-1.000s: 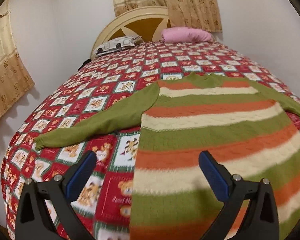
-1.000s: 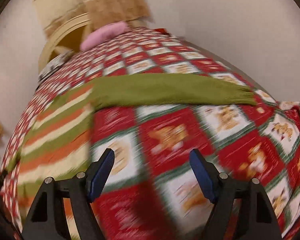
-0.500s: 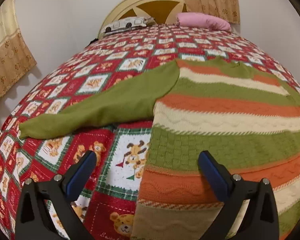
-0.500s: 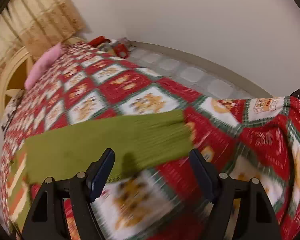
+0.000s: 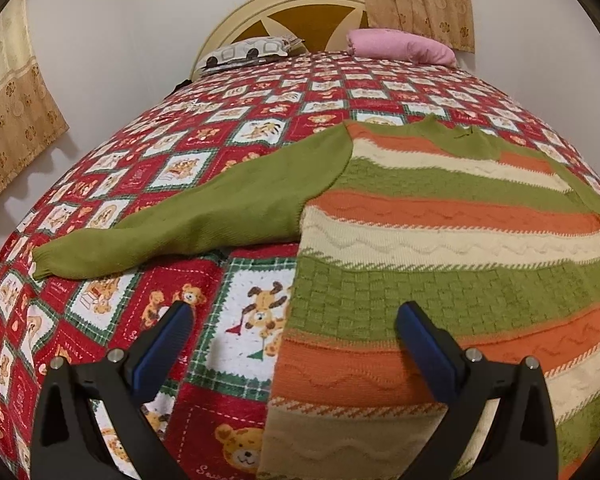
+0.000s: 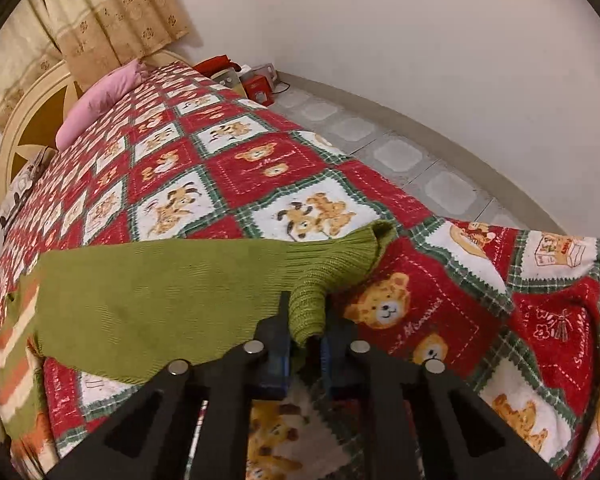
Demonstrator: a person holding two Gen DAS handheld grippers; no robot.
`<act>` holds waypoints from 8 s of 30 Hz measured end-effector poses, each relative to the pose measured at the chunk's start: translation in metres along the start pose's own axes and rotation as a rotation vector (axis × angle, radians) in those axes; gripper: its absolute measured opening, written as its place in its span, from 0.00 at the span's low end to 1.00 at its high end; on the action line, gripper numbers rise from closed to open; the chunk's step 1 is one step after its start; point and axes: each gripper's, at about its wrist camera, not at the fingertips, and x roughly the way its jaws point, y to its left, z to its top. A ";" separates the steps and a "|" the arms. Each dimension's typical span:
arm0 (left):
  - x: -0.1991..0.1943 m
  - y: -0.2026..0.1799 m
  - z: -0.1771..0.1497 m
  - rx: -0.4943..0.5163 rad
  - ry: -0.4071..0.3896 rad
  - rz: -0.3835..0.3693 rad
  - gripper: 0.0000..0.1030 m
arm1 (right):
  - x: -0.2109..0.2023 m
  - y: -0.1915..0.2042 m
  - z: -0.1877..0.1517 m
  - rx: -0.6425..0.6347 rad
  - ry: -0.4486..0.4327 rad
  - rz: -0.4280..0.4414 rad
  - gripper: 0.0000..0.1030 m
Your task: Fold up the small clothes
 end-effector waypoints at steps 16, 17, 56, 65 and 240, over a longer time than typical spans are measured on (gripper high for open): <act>0.013 0.057 -0.001 -0.113 -0.018 0.018 1.00 | -0.085 0.096 0.046 -0.178 -0.151 0.024 0.08; 0.014 0.057 -0.003 -0.113 -0.015 0.013 1.00 | -0.089 0.104 0.049 -0.190 -0.158 0.027 0.08; 0.016 0.071 -0.014 -0.190 -0.021 -0.085 1.00 | -0.241 0.424 -0.007 -0.776 -0.394 0.298 0.08; 0.018 0.076 -0.016 -0.221 -0.019 -0.094 1.00 | -0.224 0.487 -0.067 -0.878 -0.358 0.398 0.08; 0.079 0.328 -0.020 -0.903 0.067 -0.024 0.45 | -0.002 0.422 -0.166 -0.776 -0.042 0.332 0.71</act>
